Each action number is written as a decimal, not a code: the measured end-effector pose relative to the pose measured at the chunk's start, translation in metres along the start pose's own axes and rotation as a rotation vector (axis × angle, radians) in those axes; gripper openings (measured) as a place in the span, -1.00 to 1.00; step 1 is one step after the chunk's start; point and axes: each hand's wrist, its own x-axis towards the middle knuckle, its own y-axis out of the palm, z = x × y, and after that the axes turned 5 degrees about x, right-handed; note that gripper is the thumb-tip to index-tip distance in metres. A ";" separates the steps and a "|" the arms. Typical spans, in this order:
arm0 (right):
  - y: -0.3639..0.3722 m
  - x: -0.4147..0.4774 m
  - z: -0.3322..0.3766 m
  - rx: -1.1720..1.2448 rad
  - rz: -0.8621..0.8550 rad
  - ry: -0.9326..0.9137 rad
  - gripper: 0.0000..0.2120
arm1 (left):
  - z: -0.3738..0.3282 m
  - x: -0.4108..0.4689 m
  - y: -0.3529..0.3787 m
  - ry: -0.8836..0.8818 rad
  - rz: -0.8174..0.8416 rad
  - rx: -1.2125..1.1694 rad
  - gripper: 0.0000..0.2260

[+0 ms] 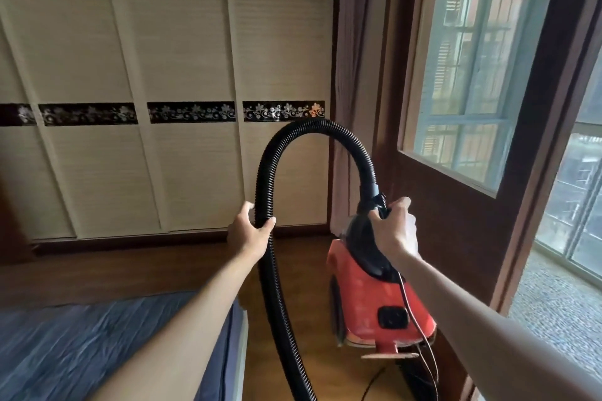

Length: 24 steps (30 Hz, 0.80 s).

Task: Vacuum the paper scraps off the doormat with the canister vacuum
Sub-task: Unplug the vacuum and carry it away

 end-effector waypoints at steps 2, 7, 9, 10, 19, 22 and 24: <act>0.008 0.015 -0.002 0.014 -0.002 -0.002 -0.69 | -0.002 0.014 0.009 0.002 -0.005 0.000 -0.64; 0.031 0.052 -0.008 0.041 -0.001 0.004 -0.68 | 0.000 0.049 0.038 -0.001 -0.009 0.001 -0.64; 0.042 0.070 -0.012 0.037 -0.001 0.010 -0.68 | 0.003 0.064 0.054 -0.002 -0.003 0.002 -0.65; 0.049 0.079 -0.013 0.032 -0.002 0.011 -0.68 | 0.005 0.073 0.063 0.000 0.000 0.002 -0.65; 0.115 0.181 -0.024 -0.035 -0.022 0.026 -0.69 | 0.018 0.178 0.166 0.011 0.046 -0.063 -0.66; 0.131 0.216 -0.025 -0.044 -0.033 0.024 -0.68 | 0.014 0.211 0.195 0.018 0.065 -0.080 -0.67; 0.141 0.237 -0.026 -0.049 -0.043 0.021 -0.69 | 0.011 0.231 0.211 0.012 0.076 -0.079 -0.67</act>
